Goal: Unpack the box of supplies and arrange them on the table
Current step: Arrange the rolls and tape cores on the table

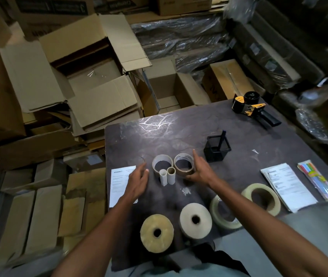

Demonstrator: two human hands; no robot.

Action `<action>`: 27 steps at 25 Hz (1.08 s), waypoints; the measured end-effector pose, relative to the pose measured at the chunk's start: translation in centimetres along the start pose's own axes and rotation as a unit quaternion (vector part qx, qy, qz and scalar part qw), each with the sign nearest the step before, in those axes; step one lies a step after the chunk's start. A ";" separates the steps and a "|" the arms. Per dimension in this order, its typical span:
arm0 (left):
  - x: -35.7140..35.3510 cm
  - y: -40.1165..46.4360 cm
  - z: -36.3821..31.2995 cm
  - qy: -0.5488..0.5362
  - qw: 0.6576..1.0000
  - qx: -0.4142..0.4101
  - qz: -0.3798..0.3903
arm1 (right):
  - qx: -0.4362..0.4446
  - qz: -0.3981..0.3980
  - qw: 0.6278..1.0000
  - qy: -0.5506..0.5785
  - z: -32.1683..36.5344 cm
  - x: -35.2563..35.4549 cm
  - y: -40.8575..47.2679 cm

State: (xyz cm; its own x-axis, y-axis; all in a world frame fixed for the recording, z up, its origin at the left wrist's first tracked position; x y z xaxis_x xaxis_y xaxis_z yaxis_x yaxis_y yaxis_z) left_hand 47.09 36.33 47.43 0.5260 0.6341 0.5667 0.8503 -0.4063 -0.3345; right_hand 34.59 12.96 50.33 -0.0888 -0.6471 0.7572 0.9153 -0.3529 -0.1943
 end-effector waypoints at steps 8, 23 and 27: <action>-0.6 -6.3 2.2 -0.066 0.996 -0.015 -0.051 | 0.079 -0.034 0.993 0.080 1.6 -0.5 -9.1; -6.4 -21.6 4.2 -0.129 0.980 0.027 -0.150 | 0.076 -0.086 0.991 0.069 -1.0 -8.1 -19.9; -7.4 -22.7 4.4 -0.042 0.984 -0.012 -0.172 | 0.078 -0.115 0.988 0.073 -0.2 -8.7 -20.0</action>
State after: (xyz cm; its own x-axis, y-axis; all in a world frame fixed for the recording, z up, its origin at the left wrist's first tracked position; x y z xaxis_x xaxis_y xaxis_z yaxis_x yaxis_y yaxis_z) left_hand 23.96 43.72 47.53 0.2085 0.7880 0.5793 0.9780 -0.1740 -0.1154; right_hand 16.98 25.54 47.49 -0.3461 -0.6566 0.6701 0.9127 -0.4010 0.0784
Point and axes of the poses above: each hand's wrist, its own y-axis towards the middle knuckle, its own x-axis out of the back of the hand, z = x × y, the point moved 2 cm from there along y, towards the middle knuckle, and after that the axes turned 7 degrees about x, right-handed, at the moved point
